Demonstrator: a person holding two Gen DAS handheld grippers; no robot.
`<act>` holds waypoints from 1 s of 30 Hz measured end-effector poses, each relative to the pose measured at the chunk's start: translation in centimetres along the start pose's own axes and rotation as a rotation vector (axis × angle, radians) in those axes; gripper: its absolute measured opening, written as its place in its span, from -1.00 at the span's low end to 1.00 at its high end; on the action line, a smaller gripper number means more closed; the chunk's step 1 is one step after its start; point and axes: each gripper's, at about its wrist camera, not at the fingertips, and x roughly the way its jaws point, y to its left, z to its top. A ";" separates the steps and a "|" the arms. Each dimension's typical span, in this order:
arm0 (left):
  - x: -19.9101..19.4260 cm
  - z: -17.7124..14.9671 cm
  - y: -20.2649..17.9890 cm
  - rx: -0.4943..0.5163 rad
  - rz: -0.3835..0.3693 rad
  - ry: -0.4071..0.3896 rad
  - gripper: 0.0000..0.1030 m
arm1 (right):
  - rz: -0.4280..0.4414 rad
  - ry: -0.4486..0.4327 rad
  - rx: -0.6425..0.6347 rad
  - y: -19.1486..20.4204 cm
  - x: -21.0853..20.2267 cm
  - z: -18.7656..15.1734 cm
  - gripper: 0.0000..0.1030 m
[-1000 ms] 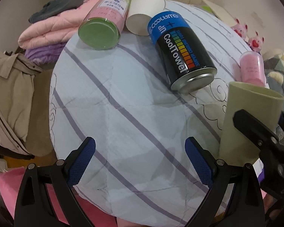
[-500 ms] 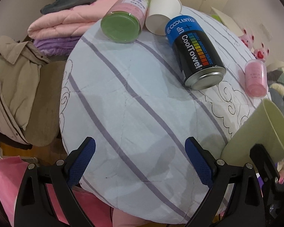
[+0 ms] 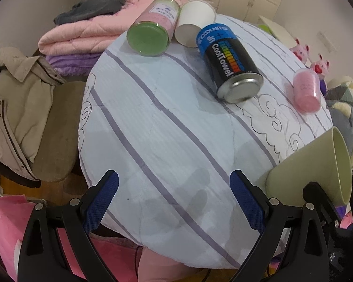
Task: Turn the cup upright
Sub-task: 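Rotate the green cup upright with the right tool and lower it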
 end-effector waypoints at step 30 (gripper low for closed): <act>-4.6 -3.9 -4.0 0.122 0.033 -0.139 0.89 | 0.022 0.047 0.035 -0.5 -3.3 -2.1 0.62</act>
